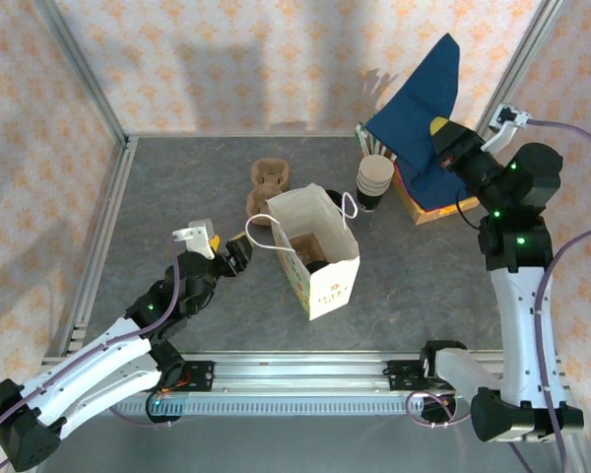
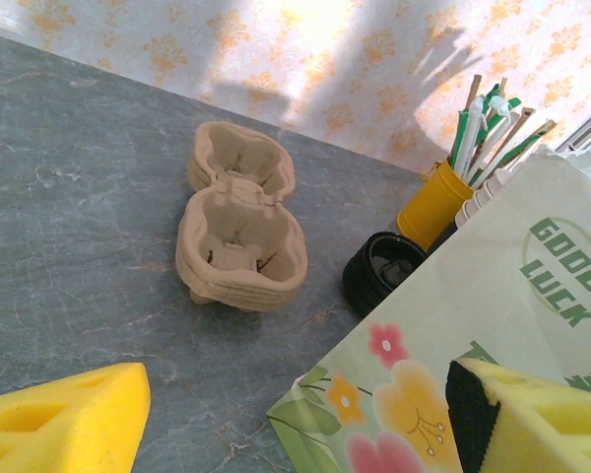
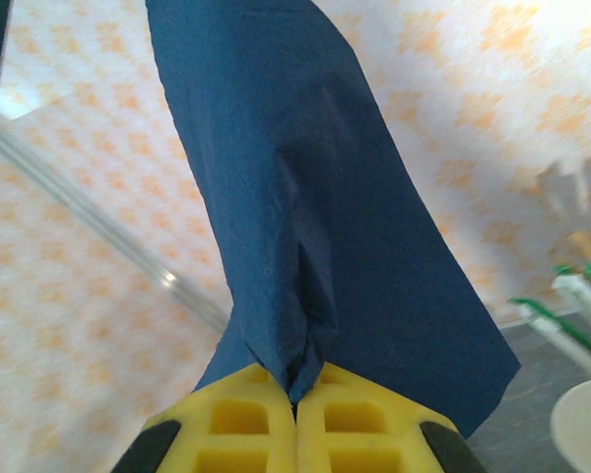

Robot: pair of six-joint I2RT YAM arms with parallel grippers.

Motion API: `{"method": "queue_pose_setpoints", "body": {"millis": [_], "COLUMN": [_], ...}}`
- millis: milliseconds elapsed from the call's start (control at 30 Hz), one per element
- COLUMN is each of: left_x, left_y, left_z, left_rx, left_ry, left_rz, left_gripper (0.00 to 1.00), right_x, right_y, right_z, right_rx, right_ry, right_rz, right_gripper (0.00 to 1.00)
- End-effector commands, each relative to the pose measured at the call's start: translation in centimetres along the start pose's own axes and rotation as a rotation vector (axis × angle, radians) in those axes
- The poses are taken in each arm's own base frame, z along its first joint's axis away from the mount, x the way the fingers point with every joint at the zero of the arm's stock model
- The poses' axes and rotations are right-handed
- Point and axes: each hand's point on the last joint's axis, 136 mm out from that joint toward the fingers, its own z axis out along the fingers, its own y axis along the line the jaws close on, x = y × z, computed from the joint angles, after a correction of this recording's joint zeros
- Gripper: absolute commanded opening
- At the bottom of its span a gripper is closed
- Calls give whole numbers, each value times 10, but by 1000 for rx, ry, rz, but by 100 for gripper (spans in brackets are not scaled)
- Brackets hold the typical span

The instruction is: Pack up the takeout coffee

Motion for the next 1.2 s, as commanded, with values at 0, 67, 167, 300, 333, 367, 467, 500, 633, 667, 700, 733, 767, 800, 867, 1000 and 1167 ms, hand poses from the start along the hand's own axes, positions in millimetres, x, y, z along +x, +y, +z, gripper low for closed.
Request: {"method": "queue_pose_setpoints", "body": {"millis": [0, 67, 167, 300, 333, 367, 467, 500, 633, 667, 700, 733, 767, 800, 867, 1000, 1167], "left_x": [-19, -22, -24, -27, -28, -29, -32, -33, -37, -38, -38, -39, -39, -38, -38, -38, -37], "left_y": [0, 0, 2, 4, 6, 7, 12, 14, 17, 17, 17, 17, 18, 18, 19, 19, 19], "left_z": [-3, -4, -5, -7, -8, -8, -12, -13, -17, -18, -19, -19, -19, -20, -20, -21, -21], "left_rx": [-18, -25, -37, -53, -61, -68, -95, -102, -117, -116, -115, -115, -116, -118, -120, -119, -116], "left_ry": [-56, -63, -68, -74, -76, -77, -91, -95, -112, -113, -114, -115, -115, -113, -113, -114, -114], "left_rz": [2, 7, 12, 14, 16, 17, 20, 21, 21, 21, 21, 20, 19, 20, 20, 18, 16], "left_gripper": [80, 81, 81, 81, 81, 81, 81, 81, 81, 81, 81, 81, 81, 81, 81, 81, 81], "right_x": [17, 23, 33, 57, 67, 76, 104, 114, 148, 154, 160, 165, 170, 174, 184, 211, 226], "right_y": [32, 47, 71, 89, 94, 100, 111, 113, 119, 120, 121, 121, 121, 120, 115, 105, 85], "right_z": [-7, -12, -19, -22, -23, -24, -25, -25, -17, -15, -13, -12, -10, -9, -6, -3, 0], "right_rx": [-107, -148, -219, -281, -301, -320, -347, -348, -331, -330, -327, -320, -310, -296, -258, -187, -90], "right_ry": [110, 134, 176, 258, 295, 324, 399, 422, 507, 522, 534, 542, 546, 550, 564, 628, 617], "right_rz": [60, 67, 74, 118, 130, 138, 145, 144, 140, 135, 132, 131, 129, 123, 109, 91, 65], "right_gripper": [0, 0, 0, 0, 0, 0, 0, 0, 0, 0, 0, 0, 0, 0, 0, 0, 0]}}
